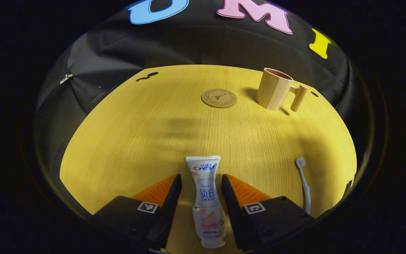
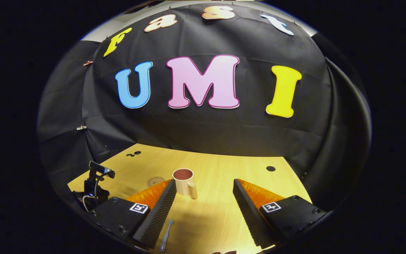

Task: Put the toothbrush and toothpaste on the desktop into the cup, then pick up the cup and place it on the coaster on the desktop.

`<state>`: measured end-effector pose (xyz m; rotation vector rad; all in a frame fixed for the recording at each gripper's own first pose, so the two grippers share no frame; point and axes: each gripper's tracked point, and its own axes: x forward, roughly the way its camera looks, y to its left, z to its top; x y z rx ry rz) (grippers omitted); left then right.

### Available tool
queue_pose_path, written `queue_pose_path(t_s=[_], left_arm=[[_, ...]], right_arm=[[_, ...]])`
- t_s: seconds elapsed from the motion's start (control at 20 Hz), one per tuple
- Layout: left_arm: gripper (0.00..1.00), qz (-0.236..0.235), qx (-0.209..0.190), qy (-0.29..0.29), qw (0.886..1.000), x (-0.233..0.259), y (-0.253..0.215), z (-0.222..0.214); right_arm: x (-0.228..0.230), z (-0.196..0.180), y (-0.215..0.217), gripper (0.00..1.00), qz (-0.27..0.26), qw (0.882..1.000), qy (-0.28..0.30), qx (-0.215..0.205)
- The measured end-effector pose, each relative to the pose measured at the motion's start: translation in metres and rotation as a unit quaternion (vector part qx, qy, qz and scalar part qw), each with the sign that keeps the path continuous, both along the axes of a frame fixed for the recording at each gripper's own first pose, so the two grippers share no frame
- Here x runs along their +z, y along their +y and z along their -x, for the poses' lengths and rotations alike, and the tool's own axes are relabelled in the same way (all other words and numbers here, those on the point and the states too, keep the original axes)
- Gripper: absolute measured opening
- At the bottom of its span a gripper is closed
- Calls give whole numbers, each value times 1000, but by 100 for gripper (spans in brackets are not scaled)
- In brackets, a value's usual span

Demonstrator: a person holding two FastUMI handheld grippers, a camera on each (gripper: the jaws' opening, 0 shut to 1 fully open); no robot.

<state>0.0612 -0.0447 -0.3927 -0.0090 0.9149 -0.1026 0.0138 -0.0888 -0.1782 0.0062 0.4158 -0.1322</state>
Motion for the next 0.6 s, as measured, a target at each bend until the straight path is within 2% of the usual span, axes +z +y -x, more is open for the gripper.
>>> queue_pose_path(t_s=[0.1,0.15,0.3,0.45,0.6], left_arm=[[52,1,-1,6,1000,2,0,3],[36,6,-2,10,1000,-2,1,1],[28,17,-14,7,1000,2,3,1],[19,20,-10,-8,1000,9,8,0],[18,31,-20,-45,998,40,15,4]], right_arm=[[-11,3,2,99,1,1000,17,1],[-22,8,2,99,4,999,38,2],[-61,24,20,99,-17,994,110,12],[-101,48,48,99,-49,978,202,25],[-138,65,72,99,-46,962,266,41]])
